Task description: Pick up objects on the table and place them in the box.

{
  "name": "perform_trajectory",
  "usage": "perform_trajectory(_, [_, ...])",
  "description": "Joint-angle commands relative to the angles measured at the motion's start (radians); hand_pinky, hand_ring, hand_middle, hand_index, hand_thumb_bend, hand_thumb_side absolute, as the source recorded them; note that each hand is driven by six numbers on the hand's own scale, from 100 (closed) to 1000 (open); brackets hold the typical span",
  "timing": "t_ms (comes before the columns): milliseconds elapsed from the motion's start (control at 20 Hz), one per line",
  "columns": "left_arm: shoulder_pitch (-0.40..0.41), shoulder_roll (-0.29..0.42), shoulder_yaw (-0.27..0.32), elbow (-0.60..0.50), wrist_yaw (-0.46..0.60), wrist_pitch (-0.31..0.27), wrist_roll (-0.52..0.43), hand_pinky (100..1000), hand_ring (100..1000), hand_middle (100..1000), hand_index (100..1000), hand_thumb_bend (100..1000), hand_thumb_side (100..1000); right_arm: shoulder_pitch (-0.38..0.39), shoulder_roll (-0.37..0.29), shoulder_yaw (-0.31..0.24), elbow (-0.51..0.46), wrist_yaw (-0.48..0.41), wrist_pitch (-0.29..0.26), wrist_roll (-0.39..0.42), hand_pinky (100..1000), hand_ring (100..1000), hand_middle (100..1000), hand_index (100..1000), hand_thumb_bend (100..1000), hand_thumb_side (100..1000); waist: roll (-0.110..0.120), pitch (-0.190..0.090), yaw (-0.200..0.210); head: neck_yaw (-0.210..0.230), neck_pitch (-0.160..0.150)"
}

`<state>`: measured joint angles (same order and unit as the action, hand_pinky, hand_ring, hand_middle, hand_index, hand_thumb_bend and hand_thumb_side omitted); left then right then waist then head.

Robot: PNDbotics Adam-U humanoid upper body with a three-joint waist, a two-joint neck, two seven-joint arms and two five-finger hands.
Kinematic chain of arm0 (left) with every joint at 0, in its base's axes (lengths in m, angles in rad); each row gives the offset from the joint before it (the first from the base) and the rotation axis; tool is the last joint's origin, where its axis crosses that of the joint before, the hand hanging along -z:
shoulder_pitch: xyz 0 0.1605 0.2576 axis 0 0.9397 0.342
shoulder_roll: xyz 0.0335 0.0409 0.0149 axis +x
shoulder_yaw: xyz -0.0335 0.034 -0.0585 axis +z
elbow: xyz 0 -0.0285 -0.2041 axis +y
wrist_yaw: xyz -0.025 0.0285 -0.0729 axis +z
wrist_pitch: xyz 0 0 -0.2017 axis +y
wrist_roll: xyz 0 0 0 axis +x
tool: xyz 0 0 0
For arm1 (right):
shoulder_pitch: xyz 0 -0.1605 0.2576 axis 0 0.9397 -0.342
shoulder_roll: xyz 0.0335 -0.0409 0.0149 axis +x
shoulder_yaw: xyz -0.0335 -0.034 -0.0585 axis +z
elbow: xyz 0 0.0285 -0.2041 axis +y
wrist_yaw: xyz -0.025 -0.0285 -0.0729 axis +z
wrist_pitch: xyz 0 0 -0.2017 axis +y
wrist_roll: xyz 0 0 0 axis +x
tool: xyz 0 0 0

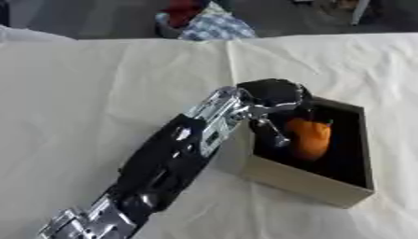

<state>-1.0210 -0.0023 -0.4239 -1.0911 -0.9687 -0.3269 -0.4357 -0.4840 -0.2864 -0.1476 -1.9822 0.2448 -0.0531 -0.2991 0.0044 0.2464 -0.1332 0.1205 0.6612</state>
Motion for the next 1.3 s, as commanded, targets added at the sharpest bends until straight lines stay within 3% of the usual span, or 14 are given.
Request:
perform_trajectory(50, [-0.017,-0.007,0.003,-0.010,-0.007,-0.001,-0.003,648,754,746,780,330,312,-0.011,-0.010,-0.008,-0.018,-0.003,-0.004,0.004,575,672,586,769,100,769,-0.003,-0.017,0.001,-0.005,-0.007])
perform_trajectory(350, [-0.020,-0.002,0.011,-0.034,-0.010,-0.001,0.005,669,783,777,828,362,363,-0.010,-0.010,-0.008,-0.018,-0.003,-0.003,0.005,576,673,586,769,100,773,-0.005,-0.019,0.005,-0.008,-0.005])
perform_trajectory(850, [-0.042,0.038,0.033,-0.190,0.086,0.058,0.036,651,763,767,804,286,339,-0.009,-0.013,-0.012,-0.018,0.002,-0.004,0.004,579,675,588,770,100,764,-0.011,-0.033,0.013,-0.010,-0.003])
perform_trajectory(1000, [-0.052,0.084,0.059,-0.276,0.148,0.098,0.047,643,752,762,789,241,360,-0.007,-0.018,-0.014,-0.018,0.006,-0.004,0.003,580,676,589,770,100,762,-0.010,-0.040,0.019,-0.017,0.001])
perform_trajectory(1300, [-0.022,0.214,0.141,-0.445,0.330,0.234,0.108,641,748,767,776,124,440,0.000,-0.031,-0.019,-0.018,0.014,-0.001,-0.001,581,677,589,770,100,761,-0.006,-0.050,0.037,-0.044,0.015])
